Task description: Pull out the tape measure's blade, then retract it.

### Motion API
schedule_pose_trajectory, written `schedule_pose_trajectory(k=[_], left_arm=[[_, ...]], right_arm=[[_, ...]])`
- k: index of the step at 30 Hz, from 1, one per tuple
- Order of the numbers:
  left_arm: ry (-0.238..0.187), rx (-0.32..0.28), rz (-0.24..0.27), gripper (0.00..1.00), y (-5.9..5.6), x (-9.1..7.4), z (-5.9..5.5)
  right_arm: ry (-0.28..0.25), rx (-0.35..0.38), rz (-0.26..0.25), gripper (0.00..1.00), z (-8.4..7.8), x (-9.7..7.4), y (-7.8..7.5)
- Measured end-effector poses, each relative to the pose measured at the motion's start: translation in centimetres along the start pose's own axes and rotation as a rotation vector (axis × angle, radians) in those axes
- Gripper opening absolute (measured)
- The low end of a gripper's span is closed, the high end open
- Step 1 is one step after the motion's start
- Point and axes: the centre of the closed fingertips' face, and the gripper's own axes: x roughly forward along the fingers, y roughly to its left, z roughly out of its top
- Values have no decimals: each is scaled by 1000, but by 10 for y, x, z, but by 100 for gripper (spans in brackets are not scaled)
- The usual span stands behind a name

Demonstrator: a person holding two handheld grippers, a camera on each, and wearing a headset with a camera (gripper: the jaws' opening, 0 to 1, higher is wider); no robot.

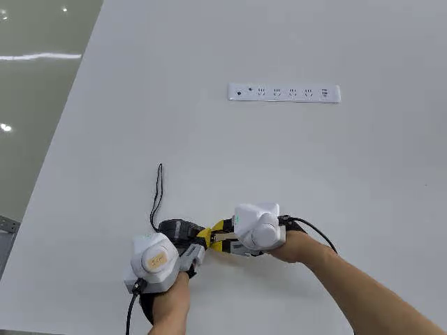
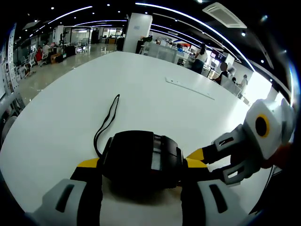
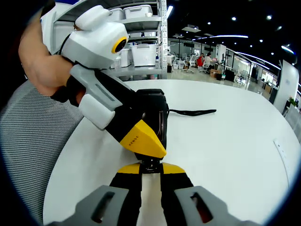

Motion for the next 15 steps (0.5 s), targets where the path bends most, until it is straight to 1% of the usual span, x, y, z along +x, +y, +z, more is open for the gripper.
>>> schedule_pose_trajectory(k=[7, 9, 15], left_arm=[[-3, -4, 1, 66, 0, 0, 0], [-5, -8, 3, 66, -1, 0, 0], [-6, 4, 1, 66, -1, 1, -1]], right_arm=[[6, -5, -8, 13, 1, 4, 0], [0, -2, -6, 13, 2, 4, 0], [2, 3, -9, 13, 1, 4, 0]])
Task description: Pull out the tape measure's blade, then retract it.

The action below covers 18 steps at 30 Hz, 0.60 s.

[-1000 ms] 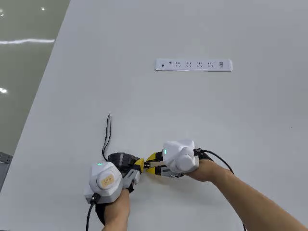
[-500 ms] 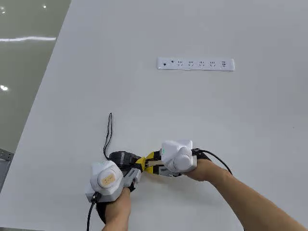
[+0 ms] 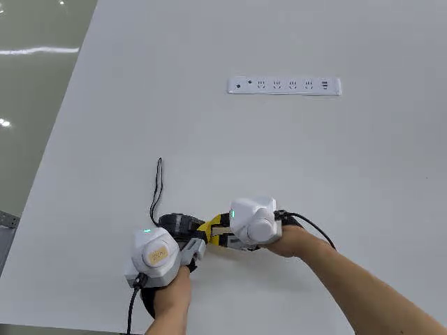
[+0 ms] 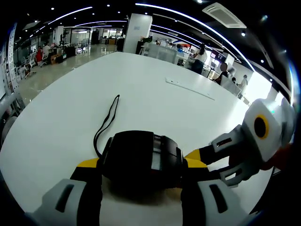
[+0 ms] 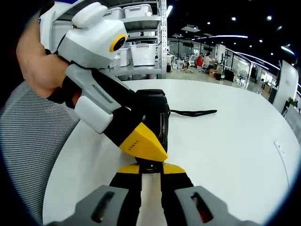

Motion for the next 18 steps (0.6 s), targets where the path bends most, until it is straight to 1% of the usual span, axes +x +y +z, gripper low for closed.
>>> schedule_pose_trajectory(k=[4, 10, 13, 15, 18], left_arm=[[9, 12, -2, 67, -1, 0, 0], [15, 47, 2, 67, -4, -1, -2], [25, 82, 5, 67, -4, -1, -4], [20, 60, 12, 67, -3, -1, -3], [22, 60, 15, 67, -3, 1, -4]], right_arm=[[-2, 7, -1, 14, 0, 0, 1], [10, 8, -4, 14, -5, 2, 2], [14, 9, -1, 14, -7, 3, 4], [6, 9, -9, 14, -7, 3, 2], [5, 10, -10, 14, -6, 3, 2]])
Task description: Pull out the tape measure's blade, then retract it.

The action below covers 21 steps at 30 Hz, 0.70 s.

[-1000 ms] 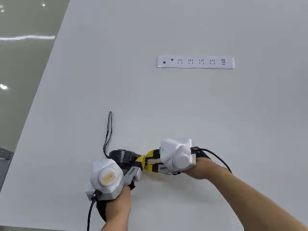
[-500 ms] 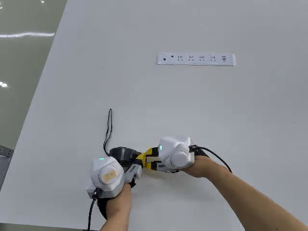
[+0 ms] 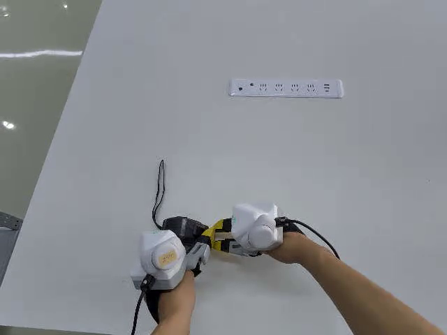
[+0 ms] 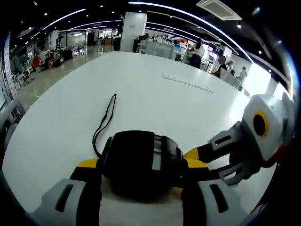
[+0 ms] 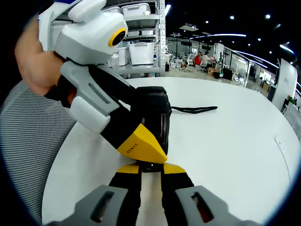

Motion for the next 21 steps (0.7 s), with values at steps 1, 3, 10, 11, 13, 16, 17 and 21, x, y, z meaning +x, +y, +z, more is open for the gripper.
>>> schedule_pose_trajectory(k=[1, 3, 10, 11, 13, 16, 17, 21], left_arm=[[-2, 2, 0, 67, 0, -1, 0], [-3, 0, 1, 67, 0, -1, 1], [1, -9, 4, 68, 0, -1, 1], [1, -9, 4, 68, 0, -2, 1], [3, -12, 3, 68, 0, -2, 1], [10, -12, 3, 68, 0, -2, 1], [11, -12, 3, 68, 0, -2, 1], [19, -14, 5, 68, 0, -1, 1]], right_arm=[[-1, -4, 0, 14, 0, 0, 0], [0, -5, 0, 14, -1, 1, 0], [4, -24, -4, 14, 0, 0, -1], [4, -27, -4, 14, 0, 0, -1], [5, -25, -8, 14, 0, 0, -1], [3, -16, -9, 14, 1, 0, -2], [2, -12, -9, 14, 1, 0, -2], [0, 0, -12, 15, 1, 0, -2]])
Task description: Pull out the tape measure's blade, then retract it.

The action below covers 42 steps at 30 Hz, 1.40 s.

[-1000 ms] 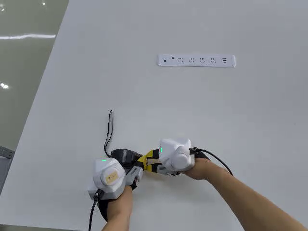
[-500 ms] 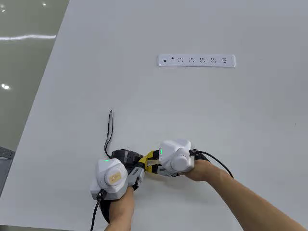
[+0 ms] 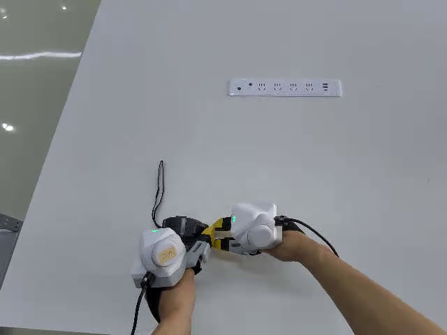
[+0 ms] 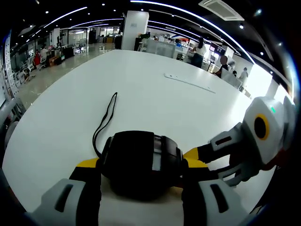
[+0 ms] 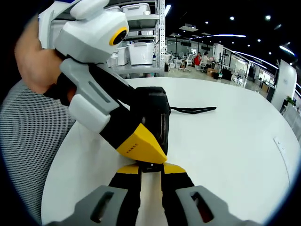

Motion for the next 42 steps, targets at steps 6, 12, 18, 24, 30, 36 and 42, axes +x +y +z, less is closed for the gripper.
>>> schedule_pose_trajectory(k=[6, 12, 18, 24, 30, 36, 42], left_arm=[[18, -1, -6, 68, 0, 0, 0], [25, 35, -22, 68, -1, -1, 2], [25, 74, -40, 69, 1, -4, 7], [26, 111, -67, 69, 2, -10, 8], [44, 199, -144, 71, -5, -17, 4], [56, 308, -212, 76, -12, -21, -1], [69, 378, -263, 81, -13, -25, -2]], right_arm=[[-1, 10, -12, 18, 0, -3, -3], [5, 20, -12, 23, -2, -5, -2], [13, 22, -13, 27, -4, -8, 0], [14, 30, -23, 33, -2, -12, 2], [32, 61, -43, 42, -6, -20, 3], [19, 84, -71, 46, -5, -30, 6], [8, 120, -100, 51, -5, -38, 9]])
